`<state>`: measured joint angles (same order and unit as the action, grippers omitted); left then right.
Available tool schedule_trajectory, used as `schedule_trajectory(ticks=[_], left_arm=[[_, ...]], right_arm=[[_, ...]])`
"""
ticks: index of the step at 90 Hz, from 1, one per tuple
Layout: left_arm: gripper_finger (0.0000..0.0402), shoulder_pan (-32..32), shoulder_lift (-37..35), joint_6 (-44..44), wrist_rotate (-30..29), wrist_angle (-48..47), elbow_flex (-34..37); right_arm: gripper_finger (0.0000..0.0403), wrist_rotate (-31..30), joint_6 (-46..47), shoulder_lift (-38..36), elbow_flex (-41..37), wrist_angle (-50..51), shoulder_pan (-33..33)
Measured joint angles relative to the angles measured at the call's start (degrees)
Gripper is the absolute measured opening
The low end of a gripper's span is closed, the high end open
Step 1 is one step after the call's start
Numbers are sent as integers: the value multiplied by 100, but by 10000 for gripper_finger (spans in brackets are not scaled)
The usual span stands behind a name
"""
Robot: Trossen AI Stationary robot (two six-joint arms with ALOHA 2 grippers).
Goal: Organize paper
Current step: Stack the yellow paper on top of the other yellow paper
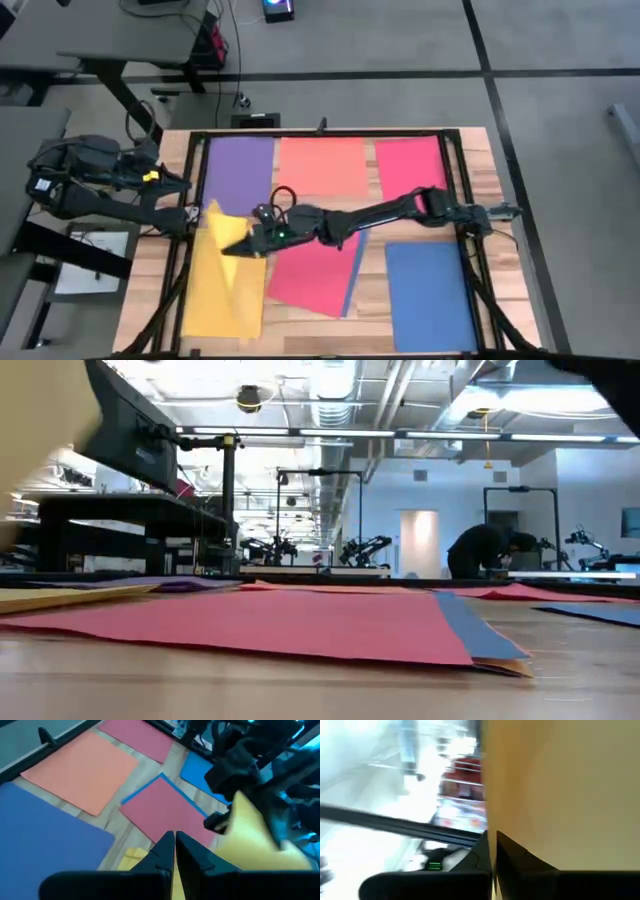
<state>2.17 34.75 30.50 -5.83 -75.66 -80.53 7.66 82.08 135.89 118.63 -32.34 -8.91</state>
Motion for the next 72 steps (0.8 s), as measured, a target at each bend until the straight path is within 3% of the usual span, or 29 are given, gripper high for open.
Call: schedule_trajectory(ticks=[19,43,54,72], left_arm=[[0,0,3,-87,60,2,2],[0,0,5,-76,60,7,2],[0,0,5,-41,59,9,2],[0,0,5,-31,58,10,2]], right_arm=[[0,0,198,656,439,749,7],[0,-274,77,707,441,3619,44],[0,-497,198,719,438,3877,70],[0,-1027,676,934,443,3477,86]])
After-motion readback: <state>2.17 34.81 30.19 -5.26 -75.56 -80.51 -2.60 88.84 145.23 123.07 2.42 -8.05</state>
